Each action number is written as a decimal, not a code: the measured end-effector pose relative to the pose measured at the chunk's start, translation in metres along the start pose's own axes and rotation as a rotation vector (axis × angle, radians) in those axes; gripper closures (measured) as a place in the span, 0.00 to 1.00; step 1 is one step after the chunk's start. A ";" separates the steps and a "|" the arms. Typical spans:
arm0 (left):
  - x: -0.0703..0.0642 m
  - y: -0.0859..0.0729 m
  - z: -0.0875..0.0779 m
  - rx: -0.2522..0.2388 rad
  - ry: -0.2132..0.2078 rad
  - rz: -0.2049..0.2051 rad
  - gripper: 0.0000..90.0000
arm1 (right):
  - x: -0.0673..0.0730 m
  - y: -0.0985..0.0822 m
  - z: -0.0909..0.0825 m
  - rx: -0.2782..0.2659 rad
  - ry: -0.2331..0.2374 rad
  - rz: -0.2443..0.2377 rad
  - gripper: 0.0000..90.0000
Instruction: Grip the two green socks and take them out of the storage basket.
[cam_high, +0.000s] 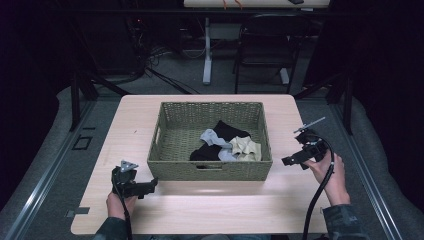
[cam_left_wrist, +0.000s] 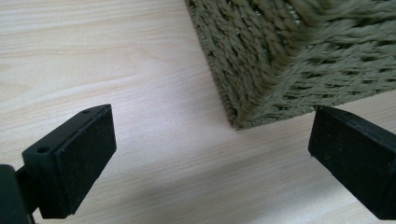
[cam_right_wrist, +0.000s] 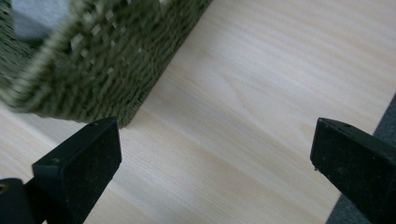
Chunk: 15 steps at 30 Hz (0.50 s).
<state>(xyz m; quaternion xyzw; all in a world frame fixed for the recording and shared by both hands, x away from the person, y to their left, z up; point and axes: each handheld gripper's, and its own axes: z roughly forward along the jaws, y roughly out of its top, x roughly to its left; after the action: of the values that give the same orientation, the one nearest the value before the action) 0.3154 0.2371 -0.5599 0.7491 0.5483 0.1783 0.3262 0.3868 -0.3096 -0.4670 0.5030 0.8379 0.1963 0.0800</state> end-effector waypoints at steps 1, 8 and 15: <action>-0.001 0.000 0.000 -0.003 -0.002 0.001 0.01 | 0.000 0.000 0.000 0.000 0.000 0.000 0.02; 0.000 0.000 0.001 0.000 -0.005 0.000 0.01 | 0.002 0.023 -0.020 -0.002 -0.010 -0.044 0.02; -0.001 0.001 0.001 0.002 -0.006 0.006 0.01 | 0.009 0.051 -0.038 -0.027 -0.005 -0.087 0.02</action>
<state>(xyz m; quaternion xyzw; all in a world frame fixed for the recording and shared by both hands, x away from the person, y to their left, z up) 0.3159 0.2359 -0.5598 0.7515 0.5454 0.1765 0.3267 0.4116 -0.2900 -0.4107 0.4652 0.8561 0.2027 0.0975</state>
